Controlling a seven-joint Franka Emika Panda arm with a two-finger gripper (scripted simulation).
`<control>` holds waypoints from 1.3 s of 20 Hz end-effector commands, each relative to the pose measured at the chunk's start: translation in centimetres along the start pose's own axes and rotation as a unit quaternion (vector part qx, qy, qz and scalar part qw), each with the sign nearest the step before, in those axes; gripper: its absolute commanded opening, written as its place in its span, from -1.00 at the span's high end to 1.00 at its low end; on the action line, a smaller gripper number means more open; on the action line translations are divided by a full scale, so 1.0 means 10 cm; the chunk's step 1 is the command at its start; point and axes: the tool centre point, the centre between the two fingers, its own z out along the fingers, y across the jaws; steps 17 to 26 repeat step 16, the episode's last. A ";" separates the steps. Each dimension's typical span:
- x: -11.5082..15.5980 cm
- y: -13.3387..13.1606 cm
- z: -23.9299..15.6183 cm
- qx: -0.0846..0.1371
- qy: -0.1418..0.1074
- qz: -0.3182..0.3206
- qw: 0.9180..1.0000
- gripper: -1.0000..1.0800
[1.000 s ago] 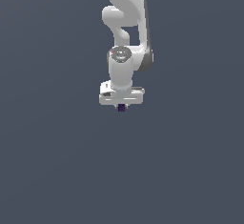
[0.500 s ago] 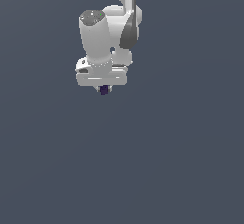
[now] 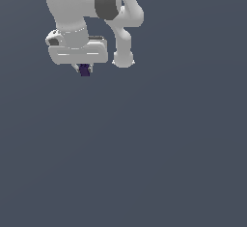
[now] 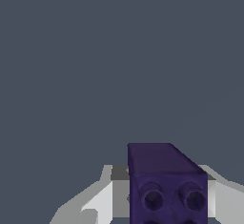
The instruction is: Pick up the object and move it to a goal position.
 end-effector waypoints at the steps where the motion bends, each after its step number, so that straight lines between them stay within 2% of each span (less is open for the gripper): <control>1: -0.07 0.16 -0.20 0.000 0.000 0.000 1.000 1.00; 7: -0.17 0.46 -0.55 -0.001 -0.001 0.000 1.000 1.00; 12: -0.20 0.59 -0.70 -0.001 -0.001 0.000 1.000 1.00; 26: -0.20 0.62 -0.73 -0.002 -0.001 -0.001 1.000 1.00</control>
